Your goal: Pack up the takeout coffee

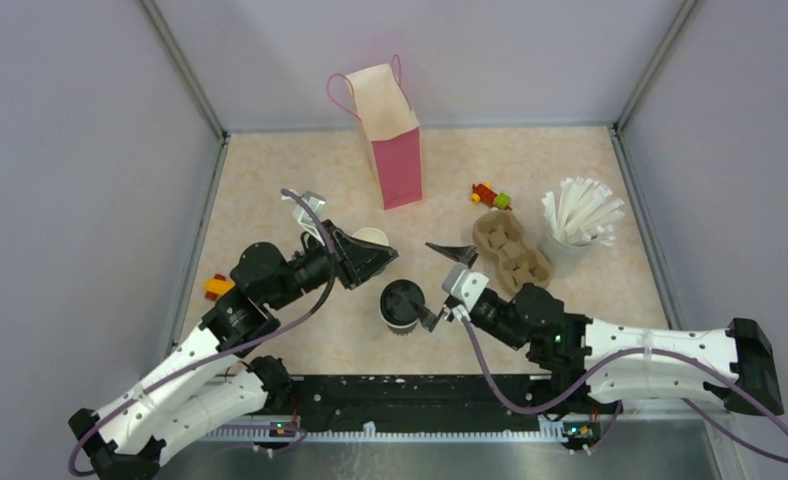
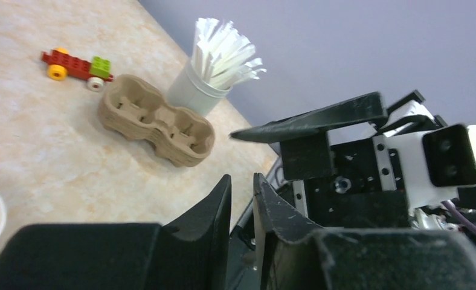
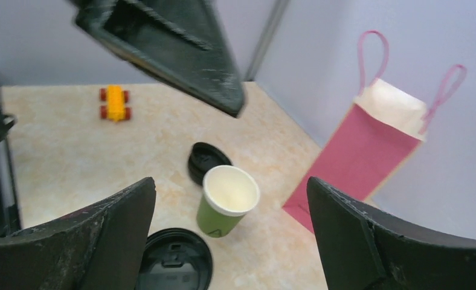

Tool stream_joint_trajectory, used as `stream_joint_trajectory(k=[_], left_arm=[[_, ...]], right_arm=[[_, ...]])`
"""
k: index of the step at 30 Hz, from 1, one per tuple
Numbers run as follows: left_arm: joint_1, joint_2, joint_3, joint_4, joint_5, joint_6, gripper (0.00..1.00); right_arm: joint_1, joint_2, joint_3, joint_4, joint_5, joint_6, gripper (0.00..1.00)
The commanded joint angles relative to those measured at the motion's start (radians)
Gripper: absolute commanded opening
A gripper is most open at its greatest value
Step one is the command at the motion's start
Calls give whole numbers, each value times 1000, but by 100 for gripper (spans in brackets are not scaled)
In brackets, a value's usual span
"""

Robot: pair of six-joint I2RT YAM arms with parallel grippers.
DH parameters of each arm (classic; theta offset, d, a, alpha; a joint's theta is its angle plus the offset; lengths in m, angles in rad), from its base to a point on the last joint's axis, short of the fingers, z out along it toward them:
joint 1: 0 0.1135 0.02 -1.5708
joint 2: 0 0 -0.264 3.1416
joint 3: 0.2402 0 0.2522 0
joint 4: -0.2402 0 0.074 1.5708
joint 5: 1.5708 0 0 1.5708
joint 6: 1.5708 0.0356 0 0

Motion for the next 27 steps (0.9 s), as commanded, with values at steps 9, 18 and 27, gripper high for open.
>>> stream_joint_trajectory(k=[9, 18, 27], left_arm=[[2, 166, 132, -436, -222, 377, 49], [2, 321, 115, -461, -126, 485, 51], [1, 335, 81, -458, -105, 515, 47]], right_arm=[[15, -71, 136, -371, 515, 672, 78], [15, -233, 130, -545, 534, 955, 71], [15, -332, 115, -616, 578, 967, 70]])
